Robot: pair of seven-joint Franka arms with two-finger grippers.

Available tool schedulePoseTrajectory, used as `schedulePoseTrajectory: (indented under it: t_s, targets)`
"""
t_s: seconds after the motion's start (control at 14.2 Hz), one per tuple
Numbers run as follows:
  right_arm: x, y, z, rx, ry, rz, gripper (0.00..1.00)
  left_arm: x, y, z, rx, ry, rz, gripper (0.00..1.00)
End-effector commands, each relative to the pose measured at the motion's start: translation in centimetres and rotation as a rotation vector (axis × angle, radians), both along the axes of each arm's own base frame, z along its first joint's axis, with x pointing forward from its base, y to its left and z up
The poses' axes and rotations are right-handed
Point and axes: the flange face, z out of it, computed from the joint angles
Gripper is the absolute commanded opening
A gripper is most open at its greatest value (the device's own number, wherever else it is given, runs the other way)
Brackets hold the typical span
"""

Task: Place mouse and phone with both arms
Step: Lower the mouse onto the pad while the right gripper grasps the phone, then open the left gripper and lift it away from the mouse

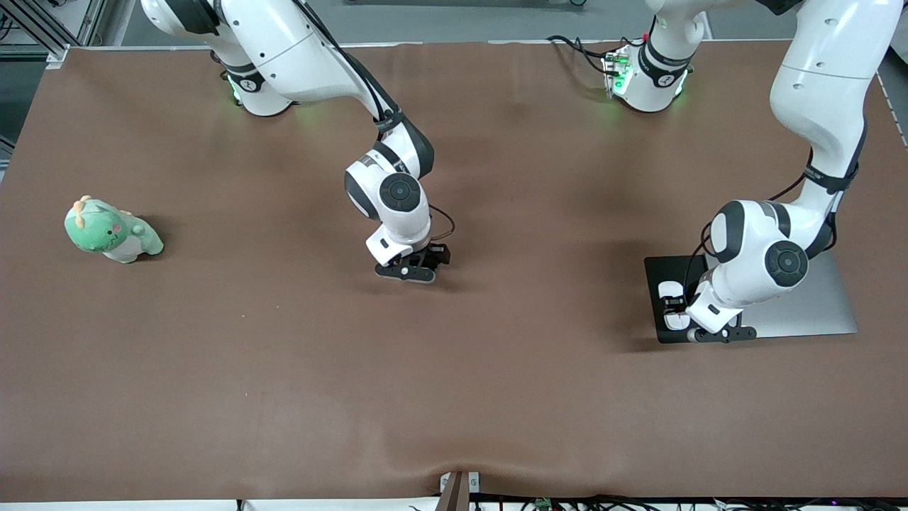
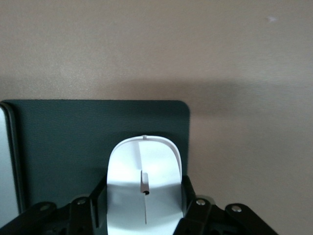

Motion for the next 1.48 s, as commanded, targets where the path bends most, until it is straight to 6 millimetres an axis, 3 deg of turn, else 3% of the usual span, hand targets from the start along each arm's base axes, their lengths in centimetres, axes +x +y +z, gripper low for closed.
schedulePoseTrajectory:
  t_s: [0.0, 0.07, 0.14, 0.28, 0.42, 0.56, 0.78, 1.13, 1.41]
  targets:
    - [-0.3, -0.1, -1.1, -0.031, -0.009, -0.001, 1.00, -0.5, 0.8, -0.8, 0.002, -0.017, -0.010, 0.62]
    - [-0.3, -0.2, -1.1, -0.033, -0.007, -0.003, 1.00, -0.5, 0.8, -0.6, 0.007, -0.021, -0.021, 0.93]
    - [-0.3, -0.2, -1.1, -0.034, -0.006, -0.002, 1.00, -0.4, 0.4, -0.3, 0.029, -0.029, -0.058, 1.00]
    - [0.0, -0.4, -0.7, -0.032, -0.007, -0.017, 1.00, -0.1, -0.1, 0.7, 0.051, -0.045, -0.081, 1.00]
    - [0.5, -0.8, -0.3, -0.031, -0.009, -0.033, 1.00, 0.3, -0.7, 3.2, 0.056, -0.082, -0.082, 1.00]
    - [0.4, -0.6, -0.4, -0.029, -0.010, -0.031, 1.00, 0.6, -2.7, 6.1, 0.045, -0.126, -0.072, 1.00]
    - [2.2, -2.1, 2.0, -0.013, -0.031, -0.050, 1.00, 0.4, -4.8, 10.8, 0.050, -0.138, -0.069, 1.00]
    - [1.0, -1.1, 0.3, -0.020, -0.020, -0.029, 1.00, -0.9, -8.6, 19.6, 0.068, -0.182, -0.059, 1.00]
    - [0.5, -0.6, -0.7, -0.020, -0.018, -0.015, 1.00, -1.7, -10.1, 27.1, 0.101, -0.156, -0.069, 1.00]
